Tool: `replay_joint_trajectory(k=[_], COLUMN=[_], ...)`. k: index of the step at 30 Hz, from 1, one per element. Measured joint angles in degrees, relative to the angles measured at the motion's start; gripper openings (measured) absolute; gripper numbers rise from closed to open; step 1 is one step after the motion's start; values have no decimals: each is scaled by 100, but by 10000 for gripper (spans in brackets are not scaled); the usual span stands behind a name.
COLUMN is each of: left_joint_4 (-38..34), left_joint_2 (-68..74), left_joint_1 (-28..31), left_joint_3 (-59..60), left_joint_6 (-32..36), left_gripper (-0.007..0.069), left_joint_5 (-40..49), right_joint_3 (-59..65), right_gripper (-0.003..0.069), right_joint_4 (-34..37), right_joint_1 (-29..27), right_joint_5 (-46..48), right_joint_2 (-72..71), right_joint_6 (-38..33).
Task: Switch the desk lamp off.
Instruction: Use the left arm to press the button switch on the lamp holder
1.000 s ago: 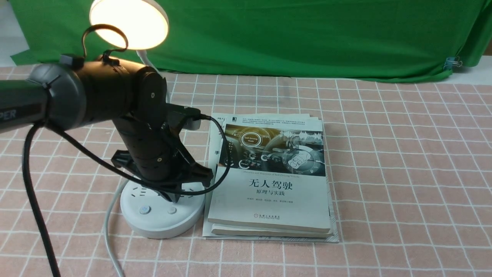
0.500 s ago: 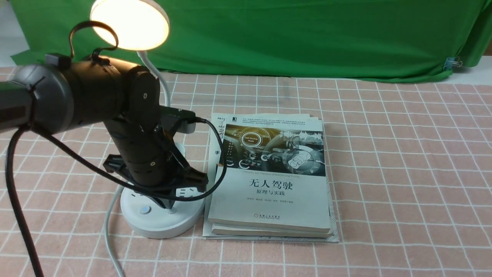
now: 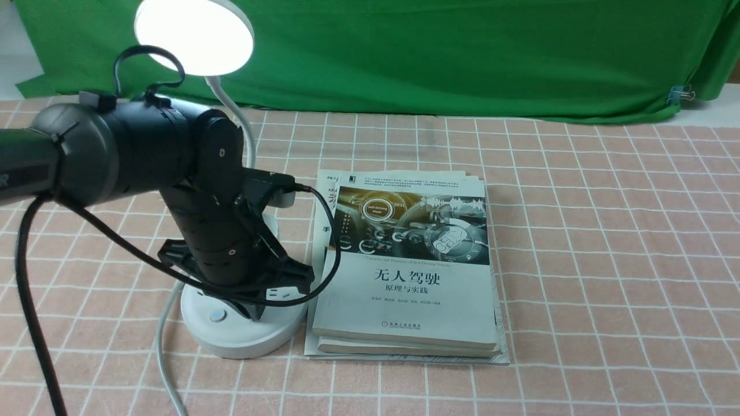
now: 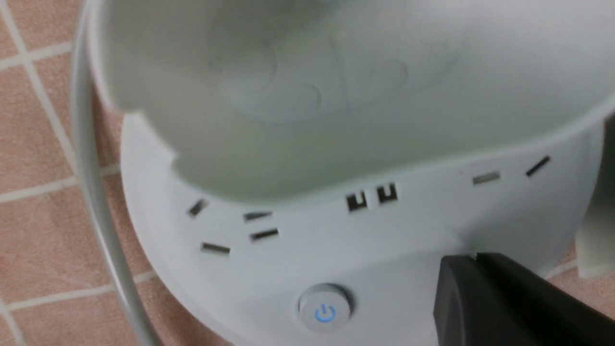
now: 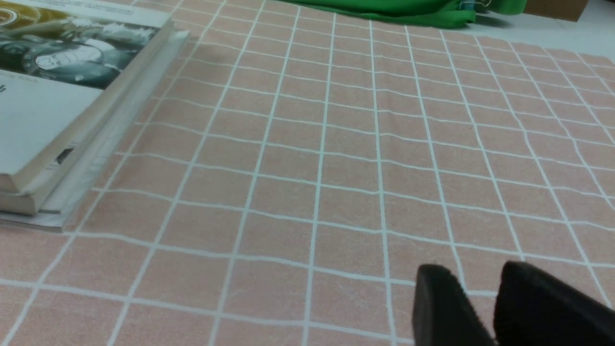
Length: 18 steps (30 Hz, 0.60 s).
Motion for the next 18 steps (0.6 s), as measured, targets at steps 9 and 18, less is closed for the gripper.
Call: replay_joint_trajectory(k=[9, 18], left_joint_4=[-37, -44], left_joint_2=[-84, 289], left_joint_1=[-6, -41], left_joint_3=[0, -16], left_joint_6=[-18, 28], left_gripper=[-3, -3], left_joint_5=[-11, -91], right_joint_3=[0, 0], right_gripper=[240, 240], right_joint_4=[0, 0], right_joint_1=[0, 0], right_joint_5=[0, 0], right_joint_2=[0, 0], right_joint_6=[0, 0])
